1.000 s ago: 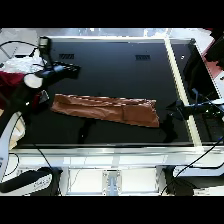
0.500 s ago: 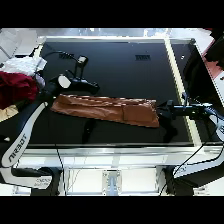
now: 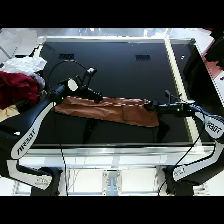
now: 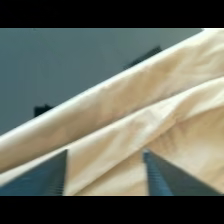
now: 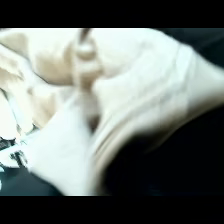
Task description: Fold the shirts.
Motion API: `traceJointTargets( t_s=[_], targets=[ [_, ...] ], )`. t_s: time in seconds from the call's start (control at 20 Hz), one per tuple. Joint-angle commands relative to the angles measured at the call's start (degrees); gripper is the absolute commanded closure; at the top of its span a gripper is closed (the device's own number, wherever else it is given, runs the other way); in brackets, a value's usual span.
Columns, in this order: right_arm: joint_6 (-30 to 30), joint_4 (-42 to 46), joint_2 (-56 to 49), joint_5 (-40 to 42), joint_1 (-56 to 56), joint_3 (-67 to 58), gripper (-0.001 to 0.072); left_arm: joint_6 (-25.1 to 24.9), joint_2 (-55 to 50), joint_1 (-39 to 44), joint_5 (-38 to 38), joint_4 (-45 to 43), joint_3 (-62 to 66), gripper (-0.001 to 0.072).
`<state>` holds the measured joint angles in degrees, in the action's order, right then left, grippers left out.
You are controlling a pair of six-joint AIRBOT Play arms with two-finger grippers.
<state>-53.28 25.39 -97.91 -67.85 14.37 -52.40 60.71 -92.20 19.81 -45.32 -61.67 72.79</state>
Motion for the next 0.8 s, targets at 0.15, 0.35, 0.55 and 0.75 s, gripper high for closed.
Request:
traceJointTargets(
  t_s=[0.15, 0.35, 0.55, 0.75],
  targets=[
    [0.0, -5.3, 2.0, -9.5, -1.9, -6.2, 0.0695, 0.0, -1.8, 0.3, -5.1, 0.8, 0.1, 0.0687],
    [-8.0, -0.3, 5.8, -9.5, -1.9, -14.6, 0.0696, 0.1, -2.6, 2.0, -6.4, 0.8, 0.2, 0.0693],
    [-14.8, 7.4, 6.9, -14.9, -1.9, -25.4, 0.0696, 1.1, -5.6, 6.4, -6.3, 0.8, 1.9, 0.0692],
    [-19.4, 11.0, 6.9, -18.8, -1.9, -34.3, 0.0696, 5.5, -6.3, 9.2, 3.3, 0.8, 4.2, 0.0693]
  ],
)
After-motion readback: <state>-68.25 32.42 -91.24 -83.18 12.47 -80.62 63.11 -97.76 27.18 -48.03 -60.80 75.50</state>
